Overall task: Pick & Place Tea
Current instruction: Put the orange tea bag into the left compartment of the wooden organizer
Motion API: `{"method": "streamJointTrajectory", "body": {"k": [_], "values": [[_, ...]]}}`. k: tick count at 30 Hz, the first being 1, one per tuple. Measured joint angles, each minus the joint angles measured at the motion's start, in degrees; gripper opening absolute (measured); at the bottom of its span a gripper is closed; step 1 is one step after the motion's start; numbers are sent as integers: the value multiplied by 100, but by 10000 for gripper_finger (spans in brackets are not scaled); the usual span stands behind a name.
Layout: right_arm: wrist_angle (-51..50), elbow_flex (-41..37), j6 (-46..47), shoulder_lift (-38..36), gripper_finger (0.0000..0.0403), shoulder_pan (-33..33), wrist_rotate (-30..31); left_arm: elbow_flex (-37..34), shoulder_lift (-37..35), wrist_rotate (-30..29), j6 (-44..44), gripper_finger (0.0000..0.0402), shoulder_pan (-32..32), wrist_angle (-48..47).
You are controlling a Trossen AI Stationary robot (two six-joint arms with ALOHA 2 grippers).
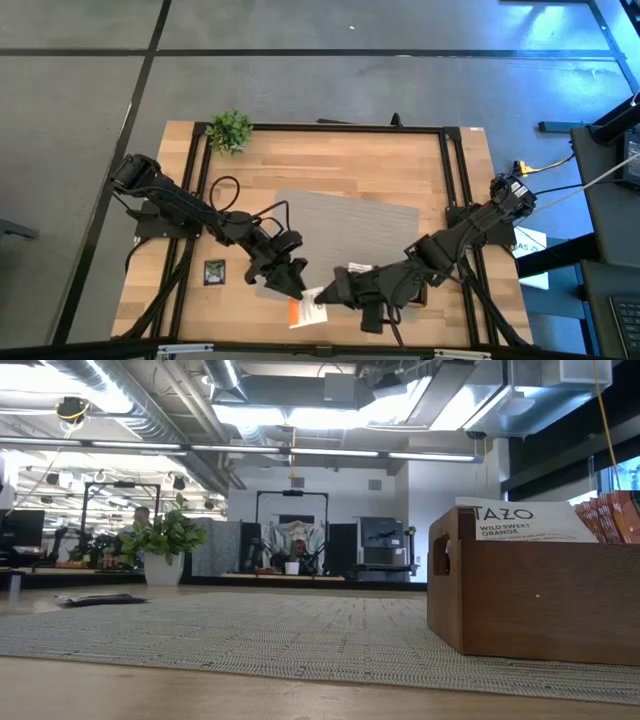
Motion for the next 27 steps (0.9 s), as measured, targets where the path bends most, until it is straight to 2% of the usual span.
{"method": "streamJointTrajectory", "body": {"k": [4, 14, 20, 27], "values": [[1, 0, -11, 0, 4, -16, -2, 0, 0, 206, -87, 86, 0, -2], [-32, 0, -78, 0, 6, -22, 4, 0, 0, 219, -90, 39, 0, -22], [-72, 0, -81, -2, 26, -22, 11, 0, 0, 221, 97, 6, 0, -24], [-102, 0, -61, -4, 64, -22, 11, 0, 0, 228, 146, 4, 0, -19]]}}
